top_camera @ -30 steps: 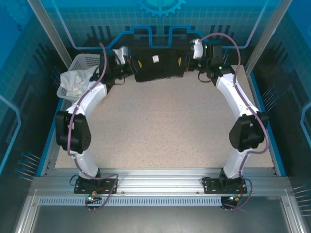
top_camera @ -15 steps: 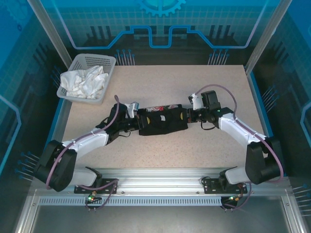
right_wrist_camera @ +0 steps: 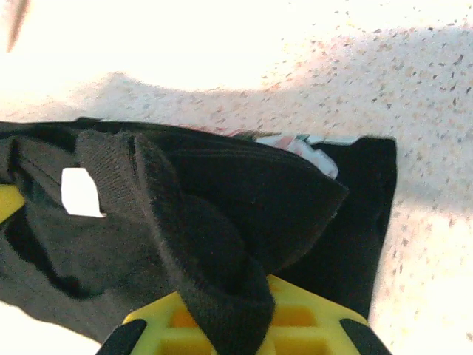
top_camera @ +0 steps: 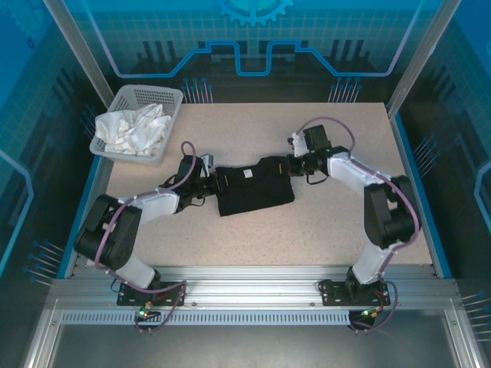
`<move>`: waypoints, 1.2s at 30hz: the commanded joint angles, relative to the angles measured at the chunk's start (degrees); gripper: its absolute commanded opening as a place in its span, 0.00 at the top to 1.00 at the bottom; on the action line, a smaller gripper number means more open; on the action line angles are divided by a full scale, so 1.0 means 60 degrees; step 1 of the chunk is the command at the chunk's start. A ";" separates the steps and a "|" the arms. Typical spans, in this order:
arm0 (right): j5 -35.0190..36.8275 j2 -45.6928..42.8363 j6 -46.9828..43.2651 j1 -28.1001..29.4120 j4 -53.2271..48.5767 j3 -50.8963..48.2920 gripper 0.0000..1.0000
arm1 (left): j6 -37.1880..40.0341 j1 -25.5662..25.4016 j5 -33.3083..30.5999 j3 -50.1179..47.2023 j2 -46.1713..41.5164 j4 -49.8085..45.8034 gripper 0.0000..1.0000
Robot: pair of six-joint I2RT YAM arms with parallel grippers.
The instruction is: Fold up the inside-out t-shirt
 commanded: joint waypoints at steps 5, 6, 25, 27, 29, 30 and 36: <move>0.1093 0.2511 -0.0073 0.0126 -0.1548 0.2158 0.73 | 0.0146 0.0503 -0.0436 0.1315 0.1898 0.0028 0.73; 0.1137 0.2545 -0.0121 0.0133 -0.1616 0.2272 0.70 | 0.0091 0.0535 -0.0459 0.1292 0.1865 0.0058 0.70; 0.0348 0.1208 -0.0009 0.0005 -0.1916 0.0925 0.23 | -0.0696 0.0436 0.1276 0.0373 0.1218 -0.0946 0.41; 0.0125 0.1532 0.0042 0.0007 -0.1947 0.1118 0.21 | -0.0757 0.0407 0.1308 0.0400 0.1497 -0.0848 0.46; -0.0085 0.1880 0.0109 0.0038 -0.2014 0.1306 0.20 | -0.0836 0.0377 0.1323 0.0360 0.1714 -0.0761 0.53; -0.0119 0.1992 0.0120 0.0060 -0.2051 0.1359 0.20 | -0.0847 0.0377 0.1316 0.0328 0.1772 -0.0717 0.56; -0.0562 0.2464 0.0267 0.0256 -0.2040 0.1551 0.28 | -0.0897 0.0355 0.1457 0.0120 0.1987 -0.0431 0.71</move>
